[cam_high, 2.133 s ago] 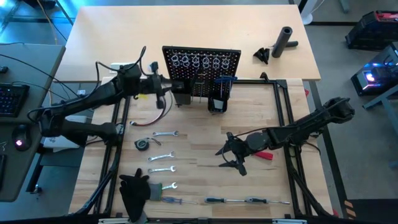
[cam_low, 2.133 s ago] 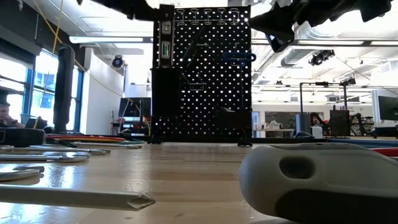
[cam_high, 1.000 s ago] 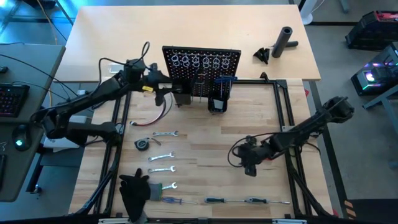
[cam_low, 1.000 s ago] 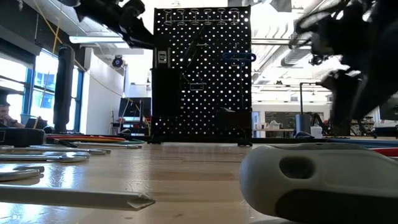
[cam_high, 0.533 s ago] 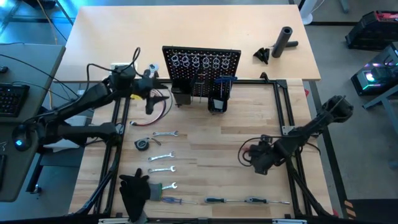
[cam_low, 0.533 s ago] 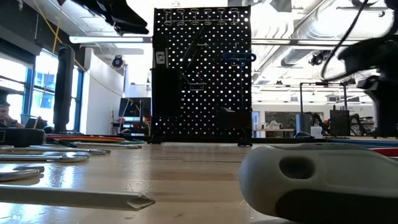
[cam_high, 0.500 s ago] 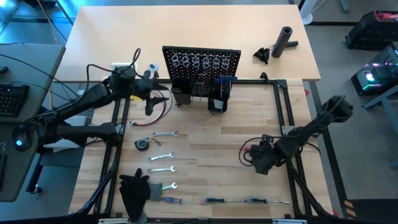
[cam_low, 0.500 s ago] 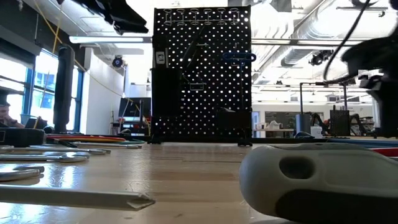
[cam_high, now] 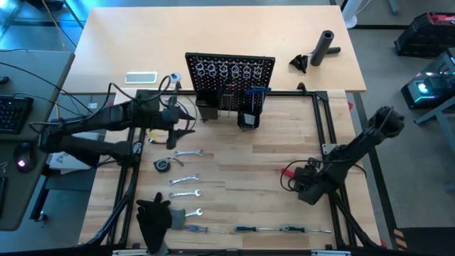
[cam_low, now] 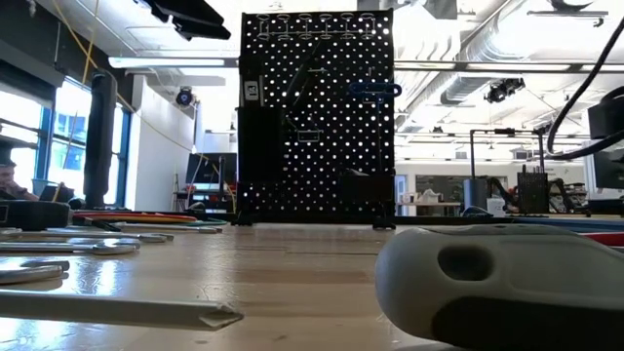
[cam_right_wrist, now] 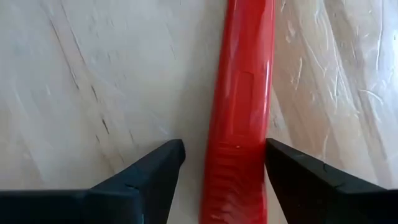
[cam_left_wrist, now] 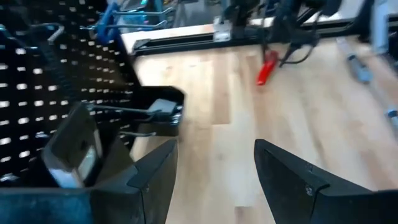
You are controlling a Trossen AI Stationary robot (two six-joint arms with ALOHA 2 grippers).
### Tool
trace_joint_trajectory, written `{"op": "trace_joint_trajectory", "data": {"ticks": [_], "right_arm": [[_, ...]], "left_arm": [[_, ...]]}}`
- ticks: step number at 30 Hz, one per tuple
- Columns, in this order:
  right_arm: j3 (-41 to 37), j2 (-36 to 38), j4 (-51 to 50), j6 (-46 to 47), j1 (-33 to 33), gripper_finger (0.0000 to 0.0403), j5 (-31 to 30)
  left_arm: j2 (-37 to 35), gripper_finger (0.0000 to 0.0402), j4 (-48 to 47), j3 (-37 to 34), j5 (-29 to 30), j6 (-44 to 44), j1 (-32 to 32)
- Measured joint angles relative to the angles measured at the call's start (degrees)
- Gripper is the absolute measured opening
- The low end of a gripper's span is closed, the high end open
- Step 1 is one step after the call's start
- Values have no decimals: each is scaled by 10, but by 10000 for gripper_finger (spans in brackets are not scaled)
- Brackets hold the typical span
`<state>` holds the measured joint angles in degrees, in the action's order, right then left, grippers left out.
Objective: Hang tools onto peg board
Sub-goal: Put the red cutter into the big black bin on the black pegboard
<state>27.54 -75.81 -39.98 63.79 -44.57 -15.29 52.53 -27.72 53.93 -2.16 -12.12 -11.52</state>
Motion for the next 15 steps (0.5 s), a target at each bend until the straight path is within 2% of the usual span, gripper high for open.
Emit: {"op": "trace_joint_trajectory", "data": {"ticks": [3,6,9,15], "right_arm": [[-4,3,12,9,-9,210,-13],[-6,14,22,7,-12,169,-17],[-7,18,25,4,-12,126,-19],[-7,18,26,3,-12,122,-28]], "left_arm": [[0,207,-4,0,79,-1,30],[0,207,-10,0,145,-2,56],[1,207,-10,0,166,0,83],[12,207,-1,0,181,15,143]]}}
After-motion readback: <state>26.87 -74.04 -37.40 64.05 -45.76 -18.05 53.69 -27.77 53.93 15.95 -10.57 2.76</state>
